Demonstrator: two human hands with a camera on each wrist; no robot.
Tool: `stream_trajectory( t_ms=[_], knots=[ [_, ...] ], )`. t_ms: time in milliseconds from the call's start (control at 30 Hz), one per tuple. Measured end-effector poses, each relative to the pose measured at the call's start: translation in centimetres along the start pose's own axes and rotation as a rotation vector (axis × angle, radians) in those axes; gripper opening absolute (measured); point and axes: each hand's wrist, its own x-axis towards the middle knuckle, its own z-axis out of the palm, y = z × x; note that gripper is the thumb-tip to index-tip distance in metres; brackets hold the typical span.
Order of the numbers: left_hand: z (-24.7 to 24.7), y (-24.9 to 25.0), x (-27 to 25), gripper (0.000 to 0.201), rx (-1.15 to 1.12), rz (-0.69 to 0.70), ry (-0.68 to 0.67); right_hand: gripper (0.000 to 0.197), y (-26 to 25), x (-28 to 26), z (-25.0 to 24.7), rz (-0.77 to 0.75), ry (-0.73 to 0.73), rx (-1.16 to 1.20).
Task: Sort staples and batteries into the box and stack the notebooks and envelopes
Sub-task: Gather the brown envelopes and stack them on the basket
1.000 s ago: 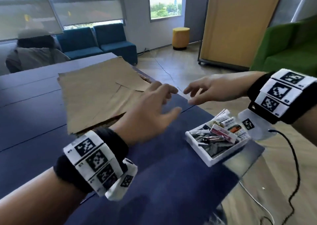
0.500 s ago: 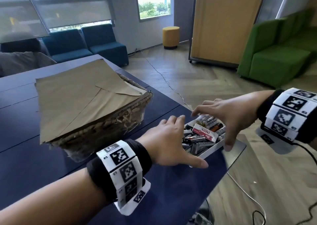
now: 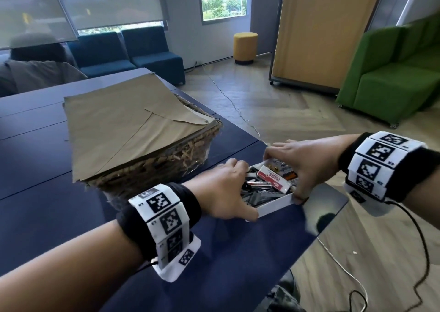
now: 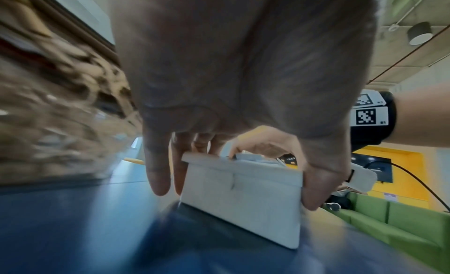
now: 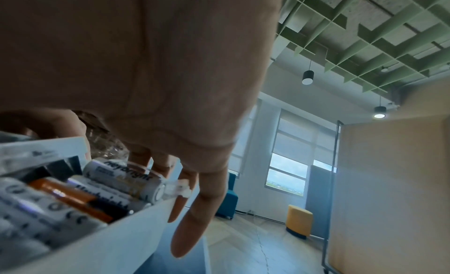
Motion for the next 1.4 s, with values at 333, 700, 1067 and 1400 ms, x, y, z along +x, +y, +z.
stream_trajectory(
  t_ms=[333, 700, 1067, 1400],
  knots=[
    [0.7, -3.7, -4.6, 0.102, 0.025, -0.076, 0.059, 0.092, -6.8, 2.7, 0.2, -0.114, 0.023, -0.065],
    [-1.5, -6.4, -10.7, 0.079, 0.016, -0.101, 0.105, 0.085, -12.0, 2.6, -0.8, -0.243, 0.062, 0.006],
    [-11.7, -8.6, -14.9, 0.082, -0.029, -0.046, 0.159, 0.073, -15.6, 0.7, -11.4, -0.249, 0.076, -0.004],
    [-18.9, -17.3, -11.6, 0.103, 0.03, -0.221, 0.311, 0.081, -18.5, 9.8, -18.5, -0.092, 0.29, 0.044]
  ],
)
